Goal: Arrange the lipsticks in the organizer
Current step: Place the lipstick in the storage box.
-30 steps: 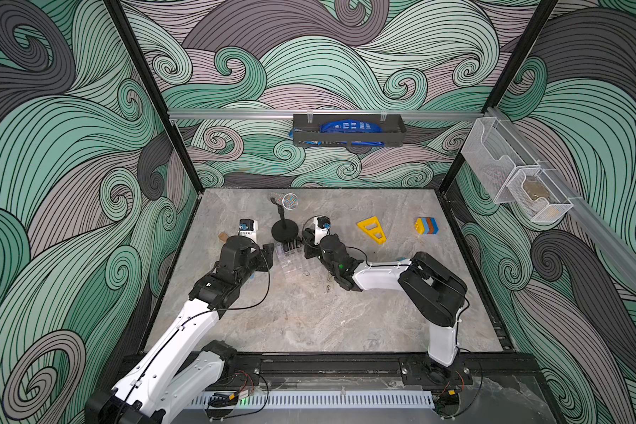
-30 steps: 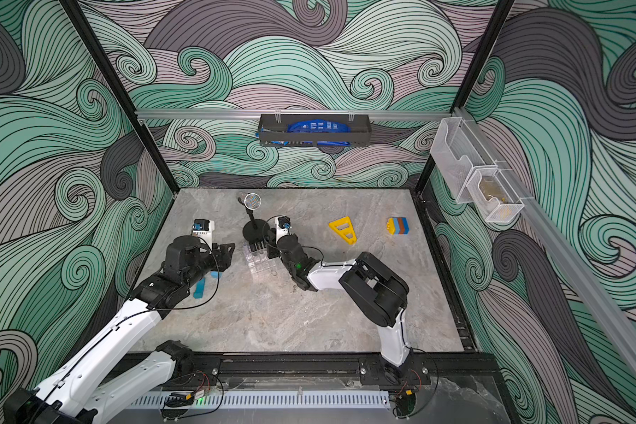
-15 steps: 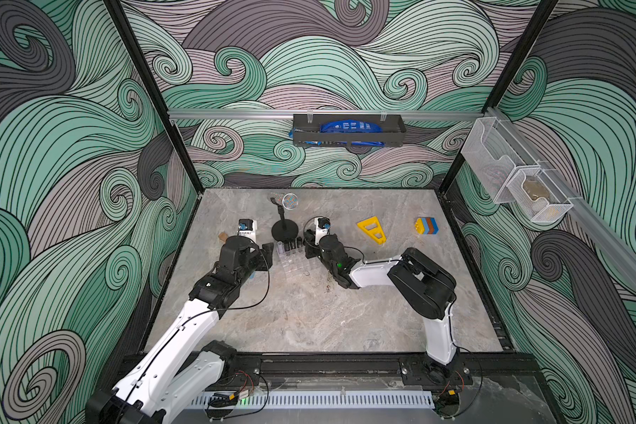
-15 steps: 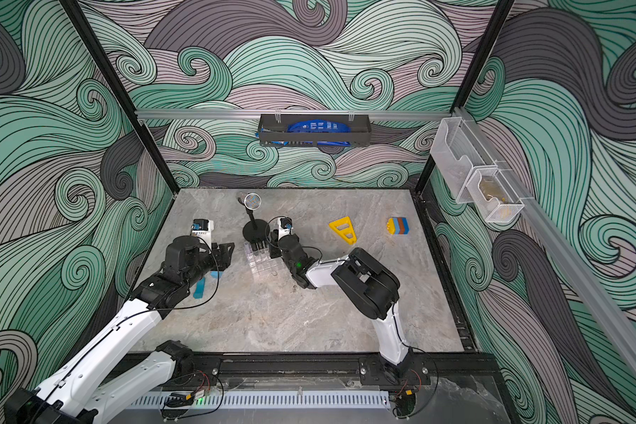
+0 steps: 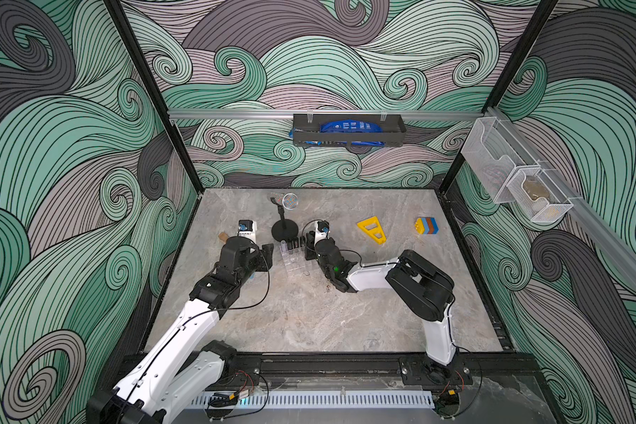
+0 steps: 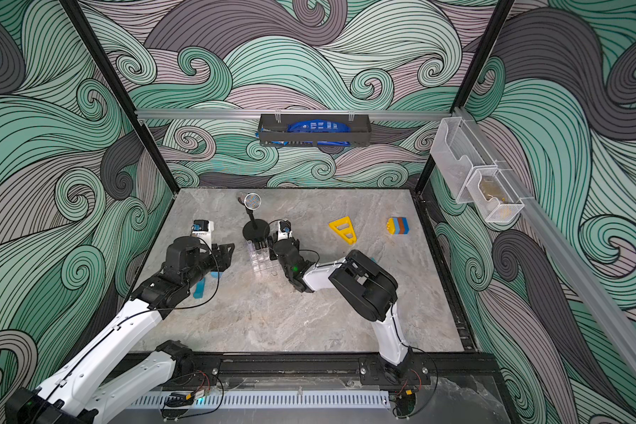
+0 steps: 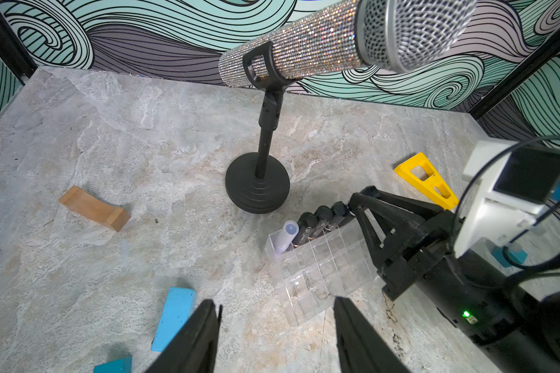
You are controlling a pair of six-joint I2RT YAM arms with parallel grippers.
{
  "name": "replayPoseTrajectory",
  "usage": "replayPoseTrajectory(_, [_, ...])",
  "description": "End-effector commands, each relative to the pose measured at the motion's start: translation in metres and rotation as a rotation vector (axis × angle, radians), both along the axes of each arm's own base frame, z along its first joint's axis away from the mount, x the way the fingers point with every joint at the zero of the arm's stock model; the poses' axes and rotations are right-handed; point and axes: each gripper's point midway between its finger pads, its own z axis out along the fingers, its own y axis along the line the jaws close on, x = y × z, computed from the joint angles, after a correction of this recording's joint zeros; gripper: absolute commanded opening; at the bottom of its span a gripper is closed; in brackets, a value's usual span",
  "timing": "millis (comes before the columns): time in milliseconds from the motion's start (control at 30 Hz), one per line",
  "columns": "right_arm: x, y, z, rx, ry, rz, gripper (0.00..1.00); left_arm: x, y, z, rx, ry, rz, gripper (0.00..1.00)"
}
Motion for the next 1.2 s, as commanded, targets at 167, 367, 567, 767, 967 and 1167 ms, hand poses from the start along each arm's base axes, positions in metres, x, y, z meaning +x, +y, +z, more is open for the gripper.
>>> replayPoseTrajectory(167, [-0.004, -0.003, -0.006, -0.024, 0.042, -0.01, 0.04, 0.002, 0.004, 0.002, -0.022, -0.011, 0.017, 0.58])
replayPoseTrajectory(367, [-0.007, 0.001, 0.001, 0.004, 0.06, 0.008, 0.21, 0.002, 0.005, 0.002, -0.027, -0.011, 0.023, 0.58])
replayPoseTrajectory(567, [-0.007, 0.008, 0.003, 0.016, 0.083, 0.025, 0.31, 0.002, 0.008, 0.003, -0.035, -0.02, 0.035, 0.58])
replayPoseTrajectory(767, [-0.011, 0.006, 0.019, 0.051, 0.066, 0.029, 0.37, 0.002, 0.009, 0.004, -0.039, -0.023, 0.039, 0.58])
replayPoseTrajectory(967, [-0.013, 0.002, 0.046, 0.124, 0.061, 0.043, 0.41, 0.002, 0.009, 0.005, -0.037, -0.027, 0.035, 0.58])
replayPoseTrajectory(1167, [-0.016, -0.018, 0.07, 0.209, 0.082, 0.045, 0.44, 0.003, 0.004, 0.011, -0.037, -0.053, 0.003, 0.59])
